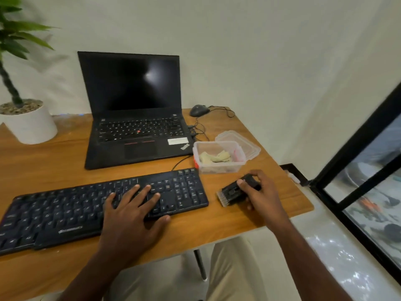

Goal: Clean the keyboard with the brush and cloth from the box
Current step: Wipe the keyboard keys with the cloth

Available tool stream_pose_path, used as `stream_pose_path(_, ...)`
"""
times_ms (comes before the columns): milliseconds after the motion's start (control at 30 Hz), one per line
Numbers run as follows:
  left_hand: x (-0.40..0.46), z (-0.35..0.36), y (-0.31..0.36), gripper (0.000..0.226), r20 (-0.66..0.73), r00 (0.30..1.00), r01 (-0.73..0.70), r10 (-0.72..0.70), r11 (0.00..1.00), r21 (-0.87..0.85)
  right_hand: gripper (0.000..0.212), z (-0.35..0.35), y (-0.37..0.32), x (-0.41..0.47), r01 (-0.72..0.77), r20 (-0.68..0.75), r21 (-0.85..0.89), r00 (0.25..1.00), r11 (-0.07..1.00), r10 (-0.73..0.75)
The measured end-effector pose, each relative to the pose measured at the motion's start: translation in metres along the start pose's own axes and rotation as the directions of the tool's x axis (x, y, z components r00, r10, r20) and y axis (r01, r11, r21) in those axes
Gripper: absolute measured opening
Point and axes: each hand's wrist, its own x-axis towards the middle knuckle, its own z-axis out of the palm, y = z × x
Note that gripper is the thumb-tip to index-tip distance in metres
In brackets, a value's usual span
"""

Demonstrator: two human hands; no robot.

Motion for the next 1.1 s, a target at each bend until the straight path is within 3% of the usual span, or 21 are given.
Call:
stream_pose_path(67,0.002,-0.001,0.006,0.076,-0.003,1.0,0.024,-0.024,1.0,-0.014,0.026,-0.004,0.002,0.002,-0.036,-0.027,-0.122,0.999,0.992,0.033)
stream_pose_path(200,0.01,-0.001,0.019,0.08,-0.005,0.999,0.053,-0.053,0.998,-0.041,0.035,-0.007,0.001,0.005,0.045,-0.02,-0.341,0.998,0.939,-0.055)
stream_pose_path(367,0.03,-0.006,0.039,0.078,-0.019,0.999,0.027,-0.028,0.999,-0.025,0.05,-0.009,0.006,0.009,0.082,0.017,-0.631,0.996,0.772,-0.091)
stream_pose_path(433,0.044,-0.01,0.047,0.078,-0.022,1.0,0.015,-0.016,0.998,-0.057,0.053,-0.011,0.002,0.012,0.101,-0.001,-0.638,0.991,0.763,-0.132)
stream_pose_path(567,0.08,-0.011,0.056,0.074,-0.008,1.0,-0.025,0.024,0.992,-0.127,0.035,-0.004,-0.022,0.027,0.259,-0.035,-0.551,0.943,0.794,-0.332)
stream_pose_path(700,0.116,-0.002,0.054,0.069,0.057,0.998,-0.03,0.041,0.982,-0.185,0.019,0.02,-0.047,0.061,0.445,0.087,-0.483,0.881,0.754,-0.464)
stream_pose_path(767,0.127,0.003,0.055,0.063,0.089,0.994,-0.04,0.057,0.984,-0.176,0.02,0.032,-0.059,0.082,0.463,0.209,-0.506,0.884,0.728,-0.418)
stream_pose_path(933,0.13,0.011,0.056,0.053,0.149,0.986,-0.052,0.071,0.99,-0.133,0.055,0.059,-0.078,0.13,0.436,0.519,-0.682,0.854,0.587,-0.031)
stream_pose_path(1100,0.132,0.009,0.057,0.072,0.157,0.986,-0.033,0.058,0.987,-0.16,0.035,0.075,-0.078,0.145,0.473,0.559,-0.719,0.829,0.509,0.019)
